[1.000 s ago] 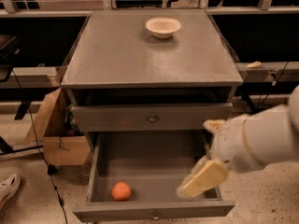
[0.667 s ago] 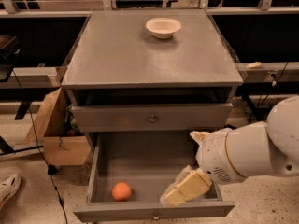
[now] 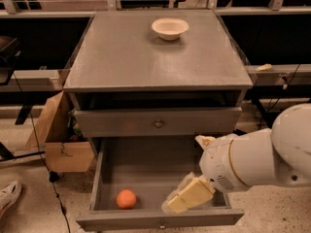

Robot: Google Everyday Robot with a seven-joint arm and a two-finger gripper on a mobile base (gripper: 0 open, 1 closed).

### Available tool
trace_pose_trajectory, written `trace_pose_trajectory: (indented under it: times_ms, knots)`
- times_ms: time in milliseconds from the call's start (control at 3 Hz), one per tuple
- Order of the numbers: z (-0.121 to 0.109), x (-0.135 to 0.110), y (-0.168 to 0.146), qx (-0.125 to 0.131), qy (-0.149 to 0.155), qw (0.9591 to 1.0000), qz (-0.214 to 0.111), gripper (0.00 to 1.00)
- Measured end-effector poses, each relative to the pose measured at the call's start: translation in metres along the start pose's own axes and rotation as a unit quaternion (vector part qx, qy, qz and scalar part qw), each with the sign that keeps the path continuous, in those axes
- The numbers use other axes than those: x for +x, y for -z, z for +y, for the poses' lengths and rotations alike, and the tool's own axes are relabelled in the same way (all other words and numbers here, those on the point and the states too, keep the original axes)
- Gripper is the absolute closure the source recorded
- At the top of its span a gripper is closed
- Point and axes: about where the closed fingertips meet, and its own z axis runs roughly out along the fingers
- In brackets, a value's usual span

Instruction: Pick orange from middle drawer and place on counter

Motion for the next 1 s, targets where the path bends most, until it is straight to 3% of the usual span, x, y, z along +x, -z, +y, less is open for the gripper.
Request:
trace_pose_trajectory:
  times_ms: [333, 667, 1000]
  knots:
    - [0.004, 0.003, -0.046, -0.012, -0.003, 0.9993, -0.036, 0.00]
    - [0.021, 0.007, -0.133, -0.065, 0.004, 0.9952, -0.072, 0.00]
    - [0.022, 0.007, -0.207, -0.088, 0.017, 0.9903, -0.106, 0.00]
